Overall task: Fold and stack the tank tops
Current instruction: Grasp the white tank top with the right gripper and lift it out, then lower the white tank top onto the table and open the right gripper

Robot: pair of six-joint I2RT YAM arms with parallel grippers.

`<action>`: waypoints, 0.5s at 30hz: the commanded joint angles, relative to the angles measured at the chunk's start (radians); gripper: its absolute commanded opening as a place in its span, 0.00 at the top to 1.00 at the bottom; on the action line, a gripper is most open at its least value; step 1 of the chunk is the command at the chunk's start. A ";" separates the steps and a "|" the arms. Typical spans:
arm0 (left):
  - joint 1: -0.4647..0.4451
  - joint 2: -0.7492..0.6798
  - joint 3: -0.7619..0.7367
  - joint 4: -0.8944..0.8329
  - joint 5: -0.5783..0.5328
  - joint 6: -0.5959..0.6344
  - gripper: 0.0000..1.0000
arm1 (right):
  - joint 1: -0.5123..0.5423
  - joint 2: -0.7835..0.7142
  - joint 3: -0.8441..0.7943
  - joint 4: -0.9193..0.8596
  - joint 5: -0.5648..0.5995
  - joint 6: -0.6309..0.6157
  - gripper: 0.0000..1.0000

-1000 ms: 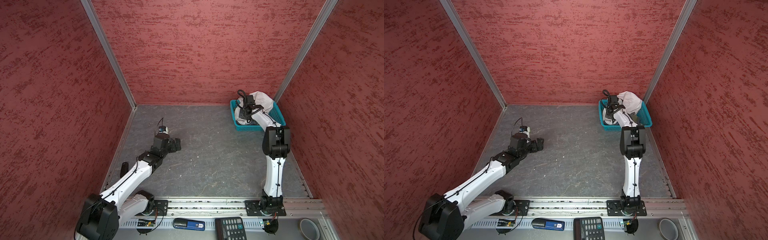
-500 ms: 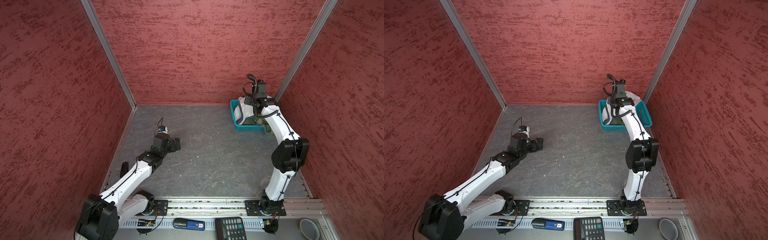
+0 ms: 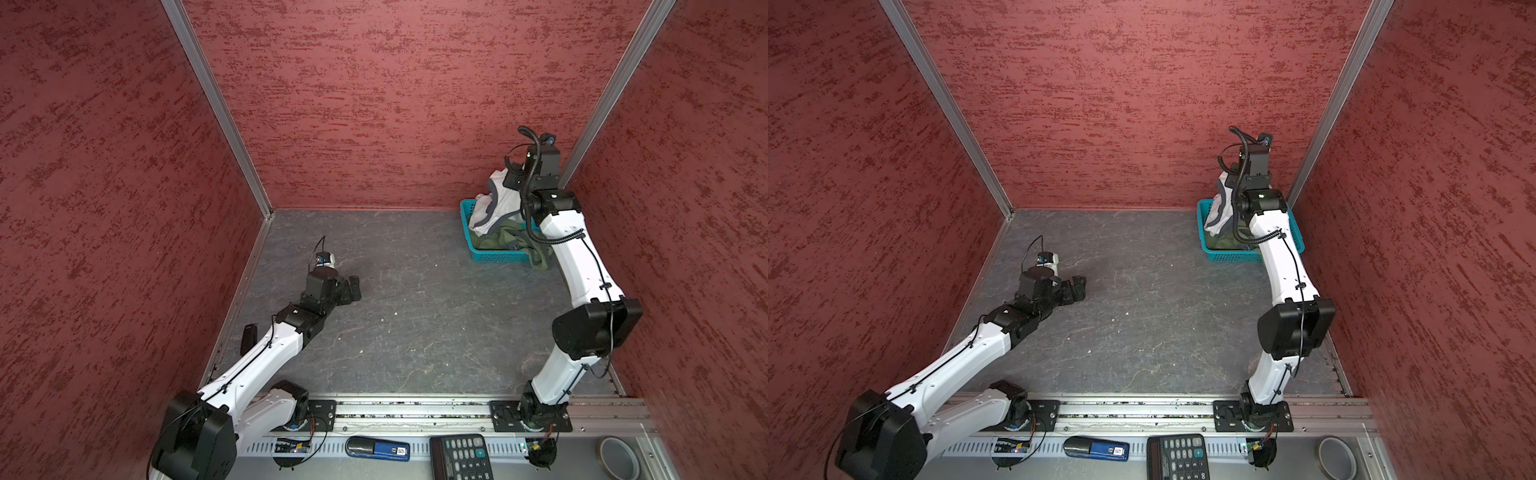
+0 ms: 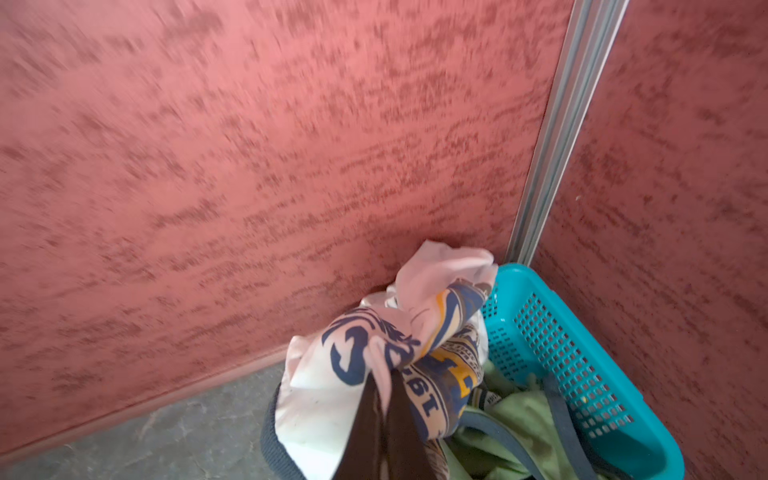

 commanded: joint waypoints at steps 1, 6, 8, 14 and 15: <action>-0.006 -0.018 -0.012 0.014 -0.017 0.008 0.00 | 0.011 -0.101 0.084 0.133 -0.040 0.012 1.00; -0.005 -0.022 -0.015 0.015 -0.021 0.006 0.00 | 0.070 -0.118 0.204 0.181 -0.105 -0.022 1.00; -0.005 -0.024 -0.017 0.014 -0.026 0.005 0.00 | 0.127 -0.103 0.282 0.181 -0.104 -0.063 1.00; -0.005 -0.045 -0.022 0.008 -0.050 -0.001 0.01 | 0.322 0.012 0.576 0.085 -0.136 -0.181 1.00; -0.005 -0.054 -0.024 0.006 -0.058 -0.003 0.00 | 0.355 0.028 0.603 0.063 -0.136 -0.191 1.00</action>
